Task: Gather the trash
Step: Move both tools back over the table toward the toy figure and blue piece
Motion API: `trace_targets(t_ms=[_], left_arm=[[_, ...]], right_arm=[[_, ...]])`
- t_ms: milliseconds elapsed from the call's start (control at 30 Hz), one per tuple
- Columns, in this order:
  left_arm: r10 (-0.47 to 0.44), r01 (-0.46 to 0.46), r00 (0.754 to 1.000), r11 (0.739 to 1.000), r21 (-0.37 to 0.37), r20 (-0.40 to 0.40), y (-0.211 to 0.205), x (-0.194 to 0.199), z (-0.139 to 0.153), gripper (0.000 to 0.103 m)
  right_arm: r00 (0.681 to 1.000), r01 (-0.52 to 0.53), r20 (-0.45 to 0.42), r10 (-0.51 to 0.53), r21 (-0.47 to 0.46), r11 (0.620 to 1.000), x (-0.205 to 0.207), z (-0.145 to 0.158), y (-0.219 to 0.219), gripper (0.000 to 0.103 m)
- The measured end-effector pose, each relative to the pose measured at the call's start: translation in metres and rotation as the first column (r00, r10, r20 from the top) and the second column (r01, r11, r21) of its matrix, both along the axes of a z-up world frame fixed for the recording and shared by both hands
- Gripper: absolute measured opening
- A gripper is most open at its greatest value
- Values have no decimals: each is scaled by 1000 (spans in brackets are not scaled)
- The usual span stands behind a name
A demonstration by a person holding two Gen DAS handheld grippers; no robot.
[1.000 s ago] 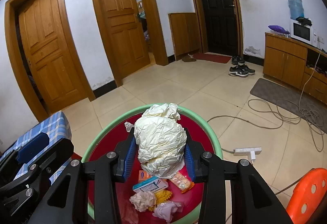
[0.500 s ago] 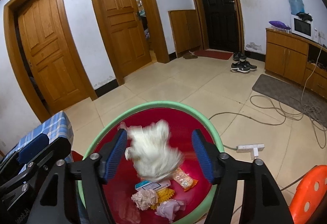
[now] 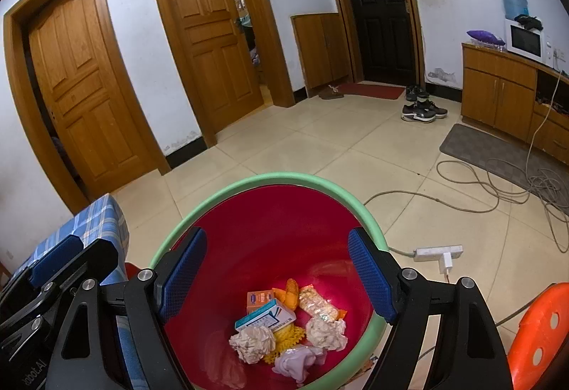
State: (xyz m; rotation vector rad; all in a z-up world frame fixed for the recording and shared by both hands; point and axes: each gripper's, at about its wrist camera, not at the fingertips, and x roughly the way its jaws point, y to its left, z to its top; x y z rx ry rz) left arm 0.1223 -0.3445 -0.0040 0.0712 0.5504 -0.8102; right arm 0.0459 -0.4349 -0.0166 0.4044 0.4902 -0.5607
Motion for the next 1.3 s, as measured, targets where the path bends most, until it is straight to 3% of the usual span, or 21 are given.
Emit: trace_targets(t_ms=[133,267,467,567,700,800,933,1067,1167,1233,1300], left_arm=[[1,-1,1000,1000,2,-2,0,1,0,61],[29,-29,1000,1000,-13,3,5,2,2,61],[69,-69,993,998,3,-93,23,15,9,61],[103,-101,993,994,46,-51,36,7,12,61],[158,-154,987,983,96,-37,59,-4,15,63],[189,-185,982,975,119,-20,78,-14,18,73],[253,-253,967,961,114,11,110,-25,28,74],[287,-283,958,950,133,-8,138,-36,31,74],[268,-265,963,956,128,-5,156,-50,33,74],[270,-269,963,957,107,13,170,-58,38,74],[273,-271,962,959,89,-17,186,-62,42,74]], right_arm=[[1000,3,-3,-3,-7,1000,0,1,0,82],[1000,14,-17,-16,-79,997,1,8,6,82],[1000,-21,-3,21,-88,996,5,19,16,83],[999,-50,2,51,-99,994,6,23,25,84],[997,-77,1,77,-126,989,6,28,40,103],[996,-93,5,94,-136,986,1,32,52,103],[995,-95,-9,95,-160,982,-12,36,70,103],[994,-109,-35,104,-153,982,-20,37,88,103],[989,-146,-40,141,-148,978,-22,38,107,103],[986,-164,-22,163,-129,978,-24,38,117,103],[980,-193,28,196,-78,978,-29,37,125,103]])
